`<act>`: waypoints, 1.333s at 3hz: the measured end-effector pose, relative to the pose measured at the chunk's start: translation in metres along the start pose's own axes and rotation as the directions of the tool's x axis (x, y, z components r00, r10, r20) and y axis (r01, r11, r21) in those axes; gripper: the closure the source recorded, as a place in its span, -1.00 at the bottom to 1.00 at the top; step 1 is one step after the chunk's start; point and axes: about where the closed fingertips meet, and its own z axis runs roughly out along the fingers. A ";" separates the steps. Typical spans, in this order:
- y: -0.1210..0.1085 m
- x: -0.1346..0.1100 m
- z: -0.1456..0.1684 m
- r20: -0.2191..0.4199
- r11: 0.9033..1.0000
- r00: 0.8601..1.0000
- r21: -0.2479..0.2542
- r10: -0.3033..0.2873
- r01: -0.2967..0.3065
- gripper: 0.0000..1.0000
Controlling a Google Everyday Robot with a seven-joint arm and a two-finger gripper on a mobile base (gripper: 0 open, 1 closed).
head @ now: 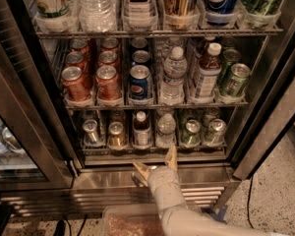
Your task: Pick blue plastic bottle from bottom shelf of fridge
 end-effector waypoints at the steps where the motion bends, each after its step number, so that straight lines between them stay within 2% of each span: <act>1: 0.010 -0.006 0.003 0.041 1.000 0.999 0.003 0.018 -0.018 -0.62; 2: 0.013 -0.014 0.009 0.083 0.999 0.996 0.015 0.027 -0.029 -0.62; 4: 0.016 -0.020 0.027 0.136 0.999 0.990 0.032 0.037 -0.041 -0.46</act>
Offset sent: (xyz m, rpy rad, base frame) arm 0.0121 0.0246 0.0138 0.0646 -0.1272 0.0042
